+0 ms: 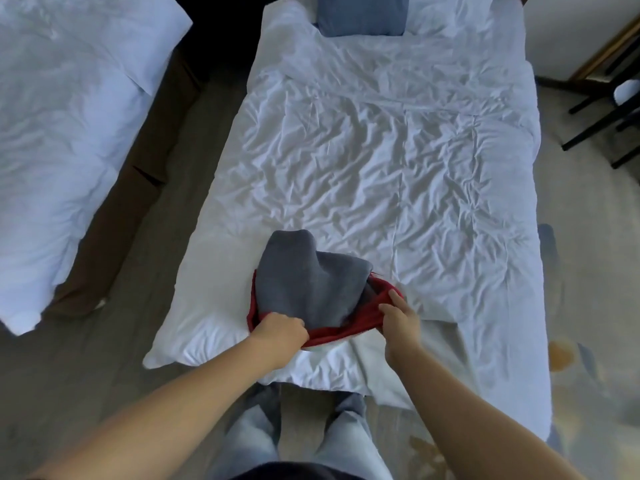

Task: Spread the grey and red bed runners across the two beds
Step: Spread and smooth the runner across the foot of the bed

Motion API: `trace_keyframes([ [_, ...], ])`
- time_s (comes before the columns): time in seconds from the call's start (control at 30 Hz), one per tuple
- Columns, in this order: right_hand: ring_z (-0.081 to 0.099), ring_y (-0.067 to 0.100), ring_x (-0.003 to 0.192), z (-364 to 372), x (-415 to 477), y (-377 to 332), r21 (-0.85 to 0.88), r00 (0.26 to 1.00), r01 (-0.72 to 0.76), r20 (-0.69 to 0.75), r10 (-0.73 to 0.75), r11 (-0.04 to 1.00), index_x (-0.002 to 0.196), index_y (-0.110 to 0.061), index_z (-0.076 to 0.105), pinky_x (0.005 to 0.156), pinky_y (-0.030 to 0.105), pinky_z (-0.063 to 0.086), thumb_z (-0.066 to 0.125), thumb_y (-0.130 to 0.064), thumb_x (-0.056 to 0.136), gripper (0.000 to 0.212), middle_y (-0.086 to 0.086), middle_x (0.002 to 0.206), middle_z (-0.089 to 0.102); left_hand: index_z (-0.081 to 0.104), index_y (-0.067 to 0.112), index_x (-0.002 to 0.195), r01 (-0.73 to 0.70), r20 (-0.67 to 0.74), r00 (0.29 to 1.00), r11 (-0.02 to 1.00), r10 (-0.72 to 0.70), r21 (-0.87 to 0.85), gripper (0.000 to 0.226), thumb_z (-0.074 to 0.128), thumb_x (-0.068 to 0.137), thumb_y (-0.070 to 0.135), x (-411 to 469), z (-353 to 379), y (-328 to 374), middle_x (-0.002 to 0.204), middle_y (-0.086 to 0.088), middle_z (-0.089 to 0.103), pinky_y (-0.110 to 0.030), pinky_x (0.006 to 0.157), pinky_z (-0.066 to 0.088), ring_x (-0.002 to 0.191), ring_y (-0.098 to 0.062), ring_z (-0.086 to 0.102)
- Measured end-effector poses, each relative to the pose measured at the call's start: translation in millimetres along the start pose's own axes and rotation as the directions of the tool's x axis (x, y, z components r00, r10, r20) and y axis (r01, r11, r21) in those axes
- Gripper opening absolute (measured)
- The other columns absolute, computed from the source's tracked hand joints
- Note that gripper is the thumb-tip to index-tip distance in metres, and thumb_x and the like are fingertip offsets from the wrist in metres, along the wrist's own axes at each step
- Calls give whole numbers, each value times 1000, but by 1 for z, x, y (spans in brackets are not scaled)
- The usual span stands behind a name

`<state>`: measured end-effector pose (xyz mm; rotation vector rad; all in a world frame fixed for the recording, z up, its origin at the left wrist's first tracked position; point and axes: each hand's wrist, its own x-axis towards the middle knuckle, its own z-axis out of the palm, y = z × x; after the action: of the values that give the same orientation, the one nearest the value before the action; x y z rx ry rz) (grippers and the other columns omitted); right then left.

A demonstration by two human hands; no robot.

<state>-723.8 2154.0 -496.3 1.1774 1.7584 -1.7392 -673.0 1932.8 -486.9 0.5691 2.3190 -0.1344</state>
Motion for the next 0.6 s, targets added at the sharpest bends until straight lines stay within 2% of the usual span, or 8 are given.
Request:
trace_keyframes([
  [0.1, 54, 16, 65, -9, 1, 7, -222, 993, 34, -101, -57, 974, 137, -23, 62, 56, 23, 48, 38, 6, 81, 67, 7, 104, 70, 64, 20, 121, -10, 47, 999, 999, 8, 43, 28, 59, 96, 8, 2, 14, 8, 121, -5, 59, -41, 80, 52, 100, -30, 64],
  [0.17, 51, 15, 57, -13, 1, 10, -289, 992, 69, -84, -97, 955, 128, -32, 67, 46, 19, 43, 33, 8, 75, 74, 6, 97, 71, 64, 19, 122, 12, 46, 999, 999, -14, 34, 30, 59, 96, 8, 3, 20, 7, 122, -6, 58, -39, 76, 50, 99, -31, 64],
  [0.23, 62, 14, 68, -16, 3, 11, -318, 992, 106, -37, -123, 942, 107, -45, 73, 49, 15, 48, 30, 9, 69, 79, 0, 96, 73, 65, 19, 122, 56, 44, 997, 998, -56, 4, 30, 63, 94, 10, 2, 26, 4, 121, -5, 56, -37, 73, 49, 95, -30, 64],
  [0.3, 68, 17, 84, -17, 5, 12, -341, 992, 120, 14, -123, 932, 96, -42, 77, 57, 16, 51, 28, 11, 68, 77, 0, 104, 73, 66, 17, 116, 96, 45, 994, 995, -95, -13, 27, 66, 90, 11, 0, 31, -2, 116, -5, 55, -36, 70, 47, 90, -29, 64],
  [0.43, 67, 17, 93, -23, 11, 15, -336, 996, 92, 42, -83, 937, 101, -34, 78, 66, 18, 54, 26, 16, 71, 78, 2, 115, 70, 69, 18, 108, 162, 14, 987, 985, -161, -53, 19, 54, 97, 16, -4, 49, -21, 108, -3, 59, -37, 84, 46, 92, -27, 60],
  [0.5, 66, 21, 99, -26, 14, 17, -280, 998, 55, -1, -58, 958, 109, -31, 77, 80, 27, 55, 26, 16, 72, 78, 6, 115, 70, 68, 23, 112, 165, -13, 986, 985, -166, -57, 20, 54, 98, 20, -6, 58, -29, 108, -1, 62, -36, 92, 41, 98, -24, 59],
  [0.57, 66, 29, 100, -31, 17, 18, -185, 998, 6, -63, -18, 983, 117, -21, 75, 88, 34, 55, 24, 18, 74, 77, 13, 115, 69, 64, 29, 117, 190, -10, 981, 976, -192, -106, 23, 54, 97, 21, -9, 67, -35, 108, 1, 65, -34, 91, 43, 98, -23, 60],
  [0.6, 66, 29, 95, -33, 18, 19, -135, 996, -19, -85, 8, 991, 115, -18, 75, 84, 34, 56, 23, 20, 74, 76, 13, 111, 69, 61, 30, 119, 206, -6, 978, 968, -209, -144, 25, 53, 98, 22, -10, 71, -37, 109, 2, 66, -33, 89, 46, 97, -23, 61],
])
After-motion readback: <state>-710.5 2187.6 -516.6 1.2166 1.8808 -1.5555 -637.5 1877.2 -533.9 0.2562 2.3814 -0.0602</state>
